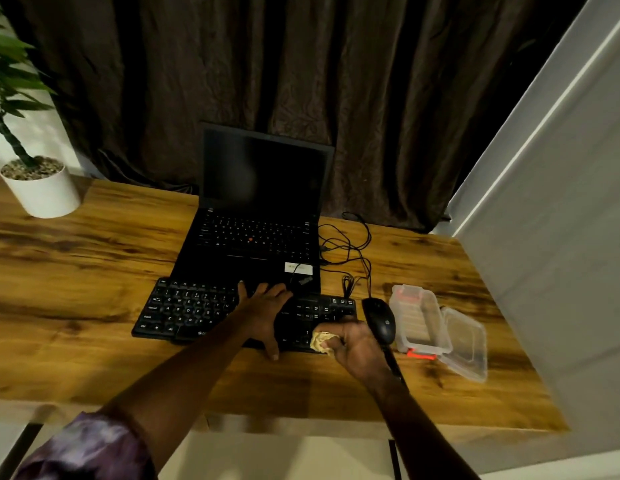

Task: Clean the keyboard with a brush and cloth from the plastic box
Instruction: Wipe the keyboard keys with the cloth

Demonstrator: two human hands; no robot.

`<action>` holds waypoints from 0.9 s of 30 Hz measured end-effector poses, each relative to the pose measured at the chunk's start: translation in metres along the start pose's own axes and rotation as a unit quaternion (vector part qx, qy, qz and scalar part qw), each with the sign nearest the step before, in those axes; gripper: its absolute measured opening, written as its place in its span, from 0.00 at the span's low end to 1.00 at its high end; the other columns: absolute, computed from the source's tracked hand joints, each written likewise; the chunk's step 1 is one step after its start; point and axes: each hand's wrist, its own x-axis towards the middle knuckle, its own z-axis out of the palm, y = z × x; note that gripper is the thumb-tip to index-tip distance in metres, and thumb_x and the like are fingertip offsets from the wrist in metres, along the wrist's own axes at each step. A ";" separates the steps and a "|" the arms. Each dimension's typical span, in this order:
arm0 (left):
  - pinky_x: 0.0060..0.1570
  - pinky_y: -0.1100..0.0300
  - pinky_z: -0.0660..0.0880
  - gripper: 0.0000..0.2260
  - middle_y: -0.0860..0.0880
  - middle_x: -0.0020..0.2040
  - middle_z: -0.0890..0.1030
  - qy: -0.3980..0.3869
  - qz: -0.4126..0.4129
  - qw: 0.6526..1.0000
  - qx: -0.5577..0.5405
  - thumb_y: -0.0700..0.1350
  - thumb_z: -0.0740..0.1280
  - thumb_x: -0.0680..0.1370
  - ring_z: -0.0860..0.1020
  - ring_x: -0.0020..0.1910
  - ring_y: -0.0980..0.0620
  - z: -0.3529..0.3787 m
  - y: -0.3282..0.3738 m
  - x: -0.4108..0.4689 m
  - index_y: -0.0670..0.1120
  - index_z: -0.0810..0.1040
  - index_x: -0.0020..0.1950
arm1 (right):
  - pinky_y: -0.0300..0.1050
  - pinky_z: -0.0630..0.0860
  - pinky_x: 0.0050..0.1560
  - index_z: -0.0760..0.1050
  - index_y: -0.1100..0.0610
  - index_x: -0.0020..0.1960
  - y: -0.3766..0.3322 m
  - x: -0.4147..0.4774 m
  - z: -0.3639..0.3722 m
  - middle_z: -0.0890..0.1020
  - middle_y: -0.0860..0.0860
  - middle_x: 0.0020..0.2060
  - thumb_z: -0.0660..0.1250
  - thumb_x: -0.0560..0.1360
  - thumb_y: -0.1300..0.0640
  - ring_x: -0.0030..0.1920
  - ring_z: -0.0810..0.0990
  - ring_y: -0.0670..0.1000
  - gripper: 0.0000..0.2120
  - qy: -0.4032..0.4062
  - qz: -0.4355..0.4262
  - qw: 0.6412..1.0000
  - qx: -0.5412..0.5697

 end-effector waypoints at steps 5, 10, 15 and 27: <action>0.68 0.26 0.38 0.63 0.51 0.81 0.46 0.009 0.011 1.000 0.002 0.61 0.81 0.57 0.45 0.79 0.44 0.002 -0.002 0.001 0.52 0.46 0.81 | 0.41 0.82 0.48 0.81 0.44 0.61 0.023 -0.012 -0.016 0.85 0.48 0.55 0.69 0.78 0.60 0.47 0.83 0.46 0.16 0.021 0.028 0.999 0.014; 0.68 0.26 0.37 0.62 0.50 0.81 0.46 0.010 0.011 1.000 0.013 0.62 0.81 0.58 0.46 0.79 0.43 0.001 -0.001 -0.001 0.52 0.46 0.81 | 0.41 0.79 0.56 0.80 0.43 0.63 0.027 -0.015 -0.013 0.84 0.49 0.57 0.69 0.78 0.57 0.54 0.81 0.46 0.16 0.053 0.027 0.998 -0.007; 0.68 0.28 0.33 0.59 0.48 0.81 0.47 0.044 0.041 0.997 0.044 0.67 0.76 0.62 0.45 0.80 0.44 0.008 -0.004 -0.006 0.49 0.47 0.81 | 0.44 0.82 0.50 0.79 0.42 0.57 0.008 -0.015 -0.002 0.84 0.44 0.51 0.72 0.75 0.57 0.51 0.82 0.42 0.13 0.101 0.015 0.990 0.092; 0.63 0.59 0.74 0.23 0.58 0.63 0.79 0.195 0.124 0.866 -0.444 0.45 0.74 0.75 0.76 0.61 0.64 0.020 -0.019 -0.033 0.54 0.75 0.70 | 0.42 0.80 0.39 0.79 0.60 0.53 -0.060 0.024 0.022 0.87 0.53 0.44 0.68 0.77 0.68 0.42 0.85 0.50 0.07 0.063 0.067 0.880 0.467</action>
